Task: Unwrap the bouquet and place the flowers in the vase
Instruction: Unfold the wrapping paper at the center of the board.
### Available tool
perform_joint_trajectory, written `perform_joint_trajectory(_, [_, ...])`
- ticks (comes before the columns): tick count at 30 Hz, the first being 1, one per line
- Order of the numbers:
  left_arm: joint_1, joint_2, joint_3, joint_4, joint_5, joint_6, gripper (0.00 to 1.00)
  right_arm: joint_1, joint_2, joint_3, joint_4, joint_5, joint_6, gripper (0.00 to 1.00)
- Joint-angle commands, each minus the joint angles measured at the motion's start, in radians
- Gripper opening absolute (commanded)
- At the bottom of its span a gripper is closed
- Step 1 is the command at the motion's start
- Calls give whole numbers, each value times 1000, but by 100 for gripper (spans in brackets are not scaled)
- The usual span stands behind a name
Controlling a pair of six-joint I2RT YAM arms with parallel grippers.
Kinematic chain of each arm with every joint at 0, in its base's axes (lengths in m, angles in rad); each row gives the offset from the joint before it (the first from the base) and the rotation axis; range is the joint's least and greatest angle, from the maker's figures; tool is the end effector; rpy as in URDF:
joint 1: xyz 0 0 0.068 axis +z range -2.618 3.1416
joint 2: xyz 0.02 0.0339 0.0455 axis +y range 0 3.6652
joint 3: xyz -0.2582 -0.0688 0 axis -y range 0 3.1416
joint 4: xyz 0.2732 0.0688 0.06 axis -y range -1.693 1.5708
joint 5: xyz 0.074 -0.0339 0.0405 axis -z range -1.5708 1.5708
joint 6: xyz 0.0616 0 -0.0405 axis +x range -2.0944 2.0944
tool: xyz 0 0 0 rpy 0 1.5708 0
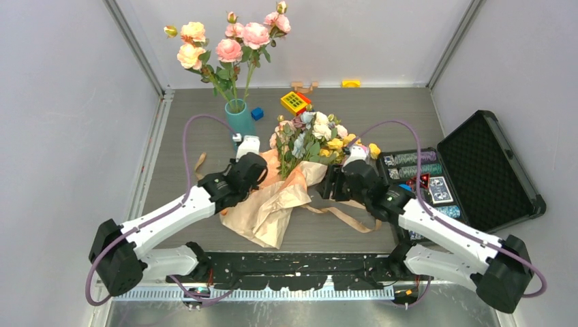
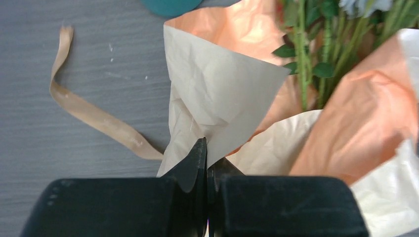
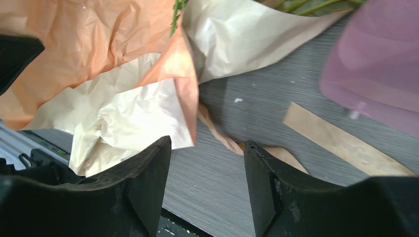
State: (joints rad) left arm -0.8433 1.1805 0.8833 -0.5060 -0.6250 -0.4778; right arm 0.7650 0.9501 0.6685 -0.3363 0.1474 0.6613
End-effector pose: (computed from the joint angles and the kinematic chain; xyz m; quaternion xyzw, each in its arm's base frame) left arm 0.2175 -0.1901 0.2405 0.0471 0.8886 0.0065 0.4563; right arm 0.1930 0.1728 0.2271 -0.0122 0.8868 0.2497 0.3887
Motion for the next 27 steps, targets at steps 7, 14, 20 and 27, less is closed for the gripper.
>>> perform_joint_trajectory(7, [255, -80, -143, 95, 208, -75, 0, 82, 229, 77, 235, -26, 92, 65])
perform_joint_trajectory(14, [425, -45, -201, 115, 291, -112, 0, 82, 220, 16, 278, -35, 149, 69])
perform_joint_trajectory(20, [539, -19, -238, 149, 366, -130, 0, 82, 179, -62, 304, -38, 192, 72])
perform_joint_trajectory(27, [695, 9, -277, 174, 478, -124, 7, 81, 134, -151, 406, -76, 231, 75])
